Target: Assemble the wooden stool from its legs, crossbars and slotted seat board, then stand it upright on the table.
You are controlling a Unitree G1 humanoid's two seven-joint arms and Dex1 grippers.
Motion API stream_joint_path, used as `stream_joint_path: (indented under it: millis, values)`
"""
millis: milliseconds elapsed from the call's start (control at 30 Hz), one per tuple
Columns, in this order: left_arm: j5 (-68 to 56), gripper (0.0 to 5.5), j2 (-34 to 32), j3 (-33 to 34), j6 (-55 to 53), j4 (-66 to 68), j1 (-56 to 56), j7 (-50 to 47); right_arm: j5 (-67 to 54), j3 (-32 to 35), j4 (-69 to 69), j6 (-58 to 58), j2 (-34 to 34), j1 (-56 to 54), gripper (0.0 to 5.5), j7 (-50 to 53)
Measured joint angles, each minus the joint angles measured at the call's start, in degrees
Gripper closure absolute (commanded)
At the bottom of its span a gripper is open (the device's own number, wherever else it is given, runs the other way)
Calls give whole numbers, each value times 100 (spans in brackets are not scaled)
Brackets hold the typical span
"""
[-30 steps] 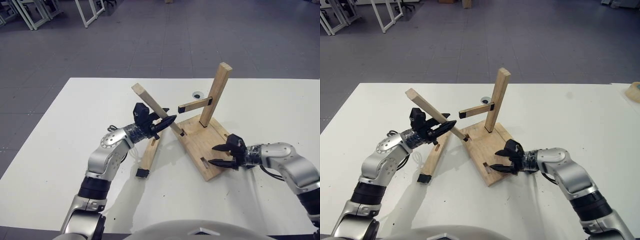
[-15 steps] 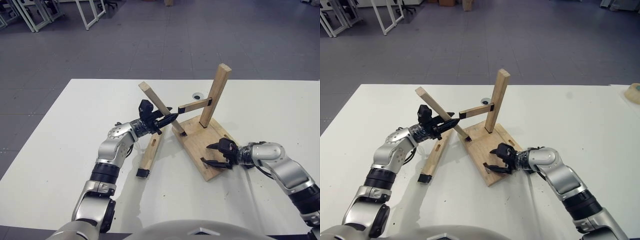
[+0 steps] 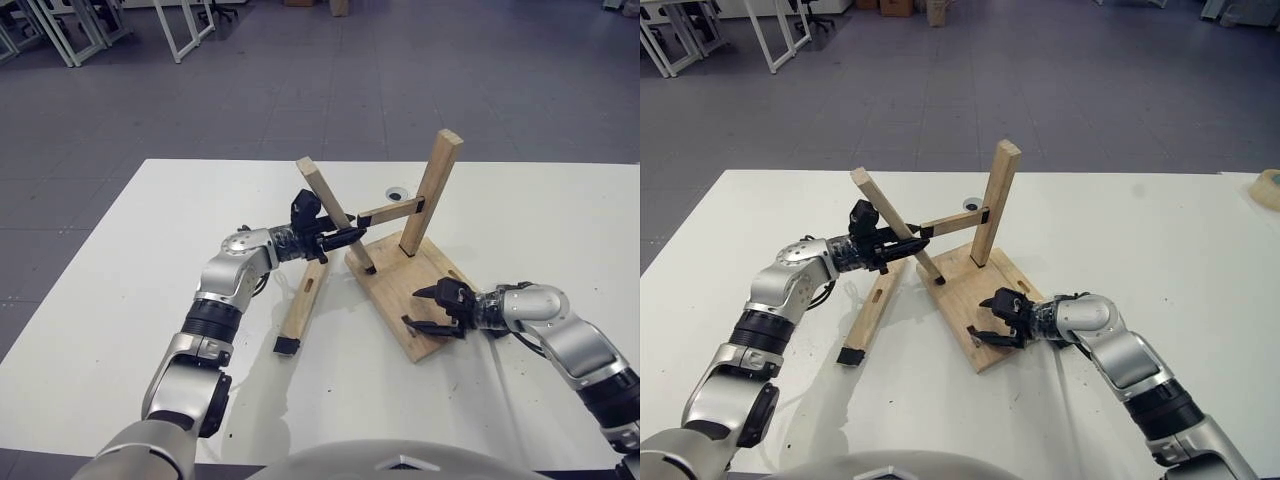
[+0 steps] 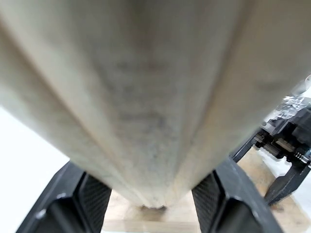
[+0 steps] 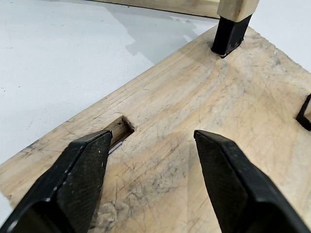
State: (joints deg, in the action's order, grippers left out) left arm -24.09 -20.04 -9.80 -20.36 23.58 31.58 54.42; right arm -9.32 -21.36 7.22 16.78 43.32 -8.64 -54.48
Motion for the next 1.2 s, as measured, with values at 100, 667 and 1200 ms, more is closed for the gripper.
stream_joint_path:
  millis: [100, 667, 1200]
  values:
    - [1, 345, -19, -25, -202, 118, 164, 6, 5, -4, 0, -18, 0, 4, 239, 15]
    - [306, 345, -91, -340, 47, -1144, -501, -700, 17, 60, 108, -24, 0, 92, 239, 163]
    - [304, 345, -130, -526, -296, -1079, -259, -936, -823, 1785, 816, 1084, -1191, -2253, 331, 1539]
